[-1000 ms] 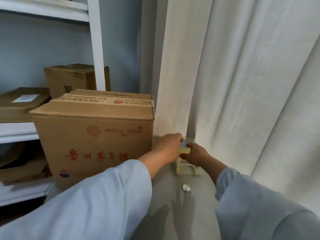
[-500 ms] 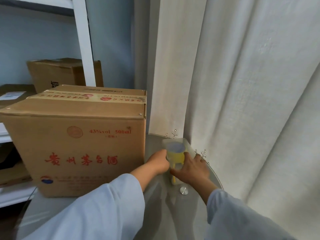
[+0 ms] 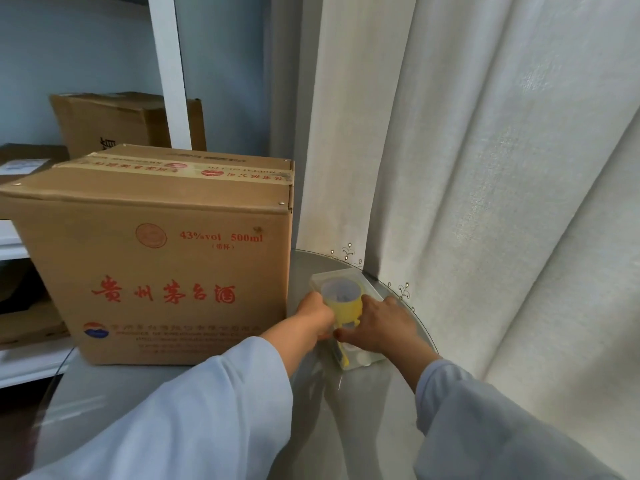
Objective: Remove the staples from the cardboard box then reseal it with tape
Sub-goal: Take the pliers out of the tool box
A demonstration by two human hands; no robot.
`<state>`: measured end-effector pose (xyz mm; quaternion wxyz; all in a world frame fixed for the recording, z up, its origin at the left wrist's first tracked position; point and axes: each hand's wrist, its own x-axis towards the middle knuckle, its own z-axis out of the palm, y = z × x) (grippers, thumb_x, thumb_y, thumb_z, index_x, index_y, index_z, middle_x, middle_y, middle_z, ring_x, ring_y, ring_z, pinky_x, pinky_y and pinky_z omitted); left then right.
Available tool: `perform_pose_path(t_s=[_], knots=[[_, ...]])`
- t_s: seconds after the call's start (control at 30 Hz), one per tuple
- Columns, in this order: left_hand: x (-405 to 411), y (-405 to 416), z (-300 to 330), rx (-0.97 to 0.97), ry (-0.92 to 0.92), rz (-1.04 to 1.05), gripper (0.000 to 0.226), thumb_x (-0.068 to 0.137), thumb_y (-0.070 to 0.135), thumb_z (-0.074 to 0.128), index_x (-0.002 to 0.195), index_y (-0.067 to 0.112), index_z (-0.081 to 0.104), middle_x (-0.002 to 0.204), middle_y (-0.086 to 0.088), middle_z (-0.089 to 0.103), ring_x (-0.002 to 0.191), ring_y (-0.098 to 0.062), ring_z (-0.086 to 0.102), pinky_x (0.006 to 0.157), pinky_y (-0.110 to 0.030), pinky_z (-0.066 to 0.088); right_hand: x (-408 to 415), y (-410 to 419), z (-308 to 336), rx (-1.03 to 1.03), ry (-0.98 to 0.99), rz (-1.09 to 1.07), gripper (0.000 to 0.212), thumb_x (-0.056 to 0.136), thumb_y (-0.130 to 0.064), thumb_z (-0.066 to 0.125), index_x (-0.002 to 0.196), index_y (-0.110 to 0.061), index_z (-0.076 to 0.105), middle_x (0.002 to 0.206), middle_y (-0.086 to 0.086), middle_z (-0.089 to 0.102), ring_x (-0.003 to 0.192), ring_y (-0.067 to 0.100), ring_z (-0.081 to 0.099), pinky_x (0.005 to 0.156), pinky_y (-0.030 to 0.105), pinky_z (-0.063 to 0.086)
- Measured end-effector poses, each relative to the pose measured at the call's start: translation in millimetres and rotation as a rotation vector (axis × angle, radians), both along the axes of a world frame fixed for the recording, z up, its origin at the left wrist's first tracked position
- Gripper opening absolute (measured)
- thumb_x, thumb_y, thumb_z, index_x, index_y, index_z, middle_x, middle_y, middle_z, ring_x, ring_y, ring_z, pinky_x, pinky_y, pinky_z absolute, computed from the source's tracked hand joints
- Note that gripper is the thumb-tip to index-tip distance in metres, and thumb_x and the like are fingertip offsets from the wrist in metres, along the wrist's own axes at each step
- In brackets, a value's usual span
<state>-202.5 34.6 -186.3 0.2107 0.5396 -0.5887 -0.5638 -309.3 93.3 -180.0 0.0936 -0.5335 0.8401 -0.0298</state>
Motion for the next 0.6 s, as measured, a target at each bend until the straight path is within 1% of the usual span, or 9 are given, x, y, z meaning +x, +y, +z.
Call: perform_pose_path(t_s=[0.13,0.2,0.23,0.3,0.4,0.5,0.53,0.6], knots=[[0.4,-2.6,-5.9,-0.019,0.024,-0.031,0.036,0.081,0.002,0.066,0.117,0.004,0.060,0.115,-0.012,0.065,0.109,-0.024,0.060,0.089,-0.035,0.049,-7.9,3.3,14.0,-0.004,-0.065,-0.013,0.071,0.066,-0.070,0.058,0.117,-0.019,0.055,0.120,0.006,0.059,0.118,0.025,0.051,0.091,0.034,0.043],[-1.5,-6.7,-6.2,0.004,0.036,-0.030,0.039,0.079,0.002,0.070,0.117,0.003,0.059,0.115,-0.013,0.065,0.107,-0.024,0.061,0.089,-0.036,0.051,-8.7,4.2,16.4,0.009,-0.063,-0.014,0.069,0.067,-0.068,0.059,0.116,-0.020,0.055,0.120,0.007,0.058,0.118,0.025,0.050,0.091,0.034,0.043],[-2.0,-7.3,-5.3,0.022,0.028,-0.020,0.040,0.079,0.002,0.071,0.117,0.002,0.058,0.115,-0.016,0.064,0.106,-0.026,0.061,0.086,-0.037,0.053,-6.4,4.2,15.0,0.024,-0.043,-0.005,0.070,0.067,-0.068,0.059,0.119,-0.020,0.053,0.122,0.008,0.057,0.119,0.027,0.048,0.093,0.035,0.042],[-2.0,-10.3,-7.3,0.078,0.038,0.018,0.041,0.079,0.001,0.071,0.117,-0.001,0.057,0.114,-0.021,0.062,0.103,-0.031,0.062,0.078,-0.040,0.057,1.5,4.4,10.6,0.045,-0.002,0.000,0.080,0.066,-0.072,0.058,0.127,-0.022,0.048,0.128,0.011,0.050,0.124,0.031,0.042,0.097,0.039,0.042],[-0.1,-10.6,-10.2,0.188,0.165,0.128,0.040,0.081,-0.002,0.069,0.118,-0.004,0.055,0.108,-0.021,0.062,0.097,-0.031,0.062,0.072,-0.042,0.058,7.6,5.5,12.2,0.057,0.017,-0.011,0.090,0.065,-0.077,0.059,0.133,-0.020,0.042,0.130,0.016,0.042,0.126,0.035,0.040,0.099,0.041,0.041],[-1.3,-8.5,-13.5,0.265,0.286,0.210,0.041,0.082,-0.005,0.067,0.120,-0.005,0.051,0.095,-0.017,0.057,0.091,-0.029,0.058,0.077,-0.047,0.056,7.7,7.3,17.0,0.070,0.010,-0.014,0.092,0.066,-0.076,0.059,0.133,-0.016,0.039,0.131,0.017,0.040,0.126,0.036,0.040,0.099,0.041,0.040],[-2.0,-6.7,-13.9,0.274,0.296,0.219,0.040,0.083,-0.005,0.066,0.119,-0.005,0.050,0.094,-0.016,0.056,0.090,-0.027,0.056,0.076,-0.045,0.056,8.4,6.9,17.4,0.078,0.002,-0.016,0.094,0.066,-0.076,0.060,0.134,-0.016,0.037,0.132,0.018,0.040,0.126,0.036,0.040,0.100,0.042,0.041],[-3.5,-3.2,-11.1,0.257,0.272,0.219,0.036,0.085,-0.007,0.063,0.118,-0.002,0.048,0.102,-0.016,0.054,0.092,-0.024,0.052,0.065,-0.037,0.053,9.1,2.4,17.4,0.099,0.005,-0.018,0.099,0.065,-0.077,0.060,0.137,-0.015,0.031,0.134,0.019,0.038,0.127,0.037,0.039,0.102,0.046,0.041]])
